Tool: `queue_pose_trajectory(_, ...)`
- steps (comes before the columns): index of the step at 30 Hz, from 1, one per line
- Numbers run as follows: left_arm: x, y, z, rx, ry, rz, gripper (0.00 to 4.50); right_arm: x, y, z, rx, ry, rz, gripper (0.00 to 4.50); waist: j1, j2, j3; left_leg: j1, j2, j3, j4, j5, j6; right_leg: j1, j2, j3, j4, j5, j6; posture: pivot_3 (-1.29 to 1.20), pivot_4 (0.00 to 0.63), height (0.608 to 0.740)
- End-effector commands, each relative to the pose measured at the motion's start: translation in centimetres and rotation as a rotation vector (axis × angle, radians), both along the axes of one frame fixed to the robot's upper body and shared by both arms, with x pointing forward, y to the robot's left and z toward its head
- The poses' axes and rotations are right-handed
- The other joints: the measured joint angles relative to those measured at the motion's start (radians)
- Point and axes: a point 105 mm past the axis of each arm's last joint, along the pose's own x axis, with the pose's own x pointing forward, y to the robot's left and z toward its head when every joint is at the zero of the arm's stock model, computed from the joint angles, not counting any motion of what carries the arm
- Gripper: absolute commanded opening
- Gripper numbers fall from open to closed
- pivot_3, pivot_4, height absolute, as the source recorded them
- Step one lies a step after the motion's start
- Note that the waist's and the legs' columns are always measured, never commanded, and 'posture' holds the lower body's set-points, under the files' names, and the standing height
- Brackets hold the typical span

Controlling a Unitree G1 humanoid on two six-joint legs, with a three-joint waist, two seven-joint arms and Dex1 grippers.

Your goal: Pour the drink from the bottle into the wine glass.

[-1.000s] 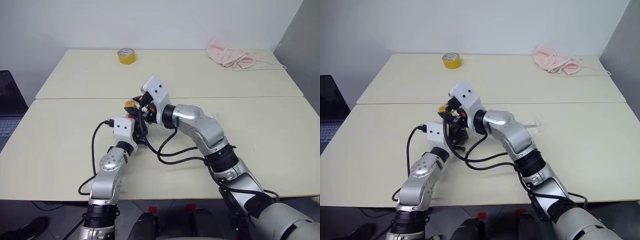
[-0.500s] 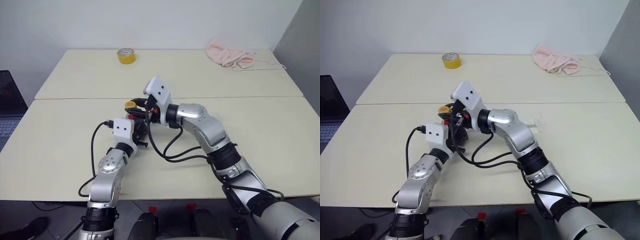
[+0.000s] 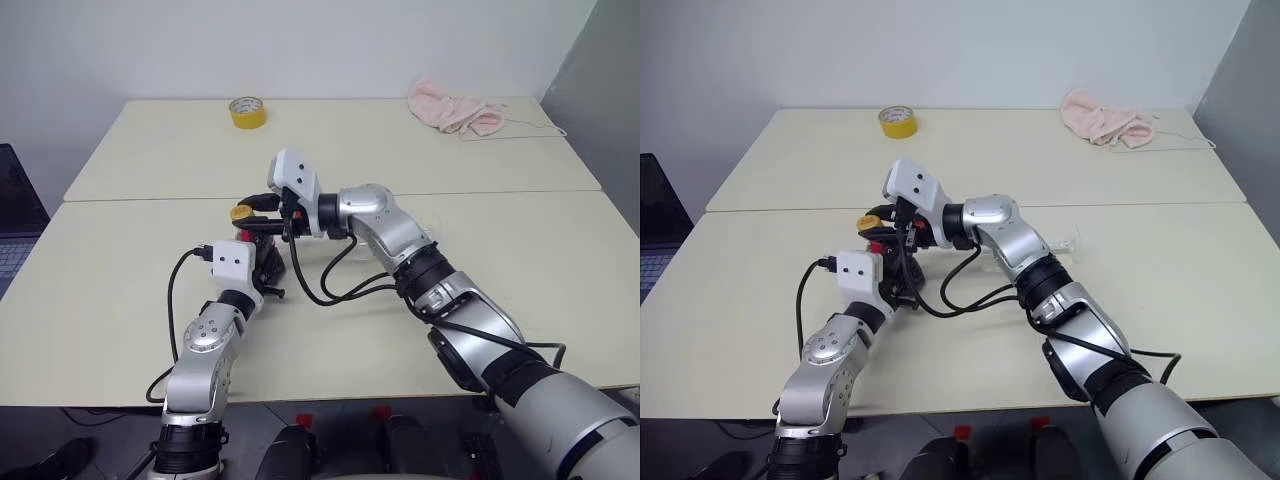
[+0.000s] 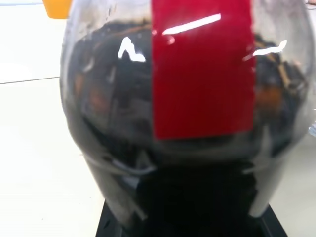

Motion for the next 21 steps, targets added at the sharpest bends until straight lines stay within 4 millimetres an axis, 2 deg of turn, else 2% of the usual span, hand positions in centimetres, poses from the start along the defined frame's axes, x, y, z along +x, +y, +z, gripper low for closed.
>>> queue_pose_trajectory(1,-0.8,-1.3,0.9,0.007,-0.036,-0.062,0.79,1.7,-1.7,1.7,0.030,-0.049,-0.105,2.56,0.001,0.000,0.000,0.000,0.000,0.000,0.000,0.000,0.000,0.000,0.000,0.000,0.000,0.000,0.000,0.00,0.150,0.740)
queue_pose_trajectory(5,-0.7,-1.3,1.0,0.012,-0.038,-0.061,0.79,1.5,-2.3,1.4,0.024,-0.033,-0.123,4.07,0.002,0.000,0.000,0.000,0.000,0.000,0.000,0.000,0.000,0.000,0.000,0.000,0.000,0.000,0.000,0.00,0.150,0.740)
queue_pose_trajectory(6,-0.6,-1.2,1.0,0.016,-0.041,-0.058,0.79,1.2,-2.4,1.4,0.028,-0.017,-0.121,4.31,0.002,0.000,0.000,0.000,0.000,0.000,0.000,0.000,0.000,0.000,0.000,0.000,0.000,0.000,0.000,0.00,0.150,0.740)
queue_pose_trajectory(15,-0.5,-1.0,1.4,0.043,-0.059,-0.035,0.79,-2.7,-3.8,1.8,0.102,0.061,-0.178,4.32,0.007,0.000,0.000,-0.001,0.000,0.000,0.001,0.000,0.000,0.000,-0.001,0.000,0.001,0.000,0.000,0.00,0.150,0.740)
queue_pose_trajectory(18,-0.4,-0.9,1.4,0.051,-0.060,-0.028,0.79,-2.7,-3.9,1.8,0.143,0.081,-0.290,4.32,0.005,0.000,0.000,-0.001,0.000,0.000,0.000,0.000,0.000,0.000,-0.001,0.000,0.001,0.000,0.000,0.00,0.150,0.740)
queue_pose_trajectory(21,-0.3,-0.8,1.4,0.057,-0.060,-0.026,0.79,-3.0,-3.2,1.9,0.188,0.117,-0.369,4.32,0.005,0.000,0.000,-0.001,0.000,0.000,0.000,0.000,0.000,-0.001,-0.001,0.000,0.002,0.000,0.000,0.00,0.150,0.740)
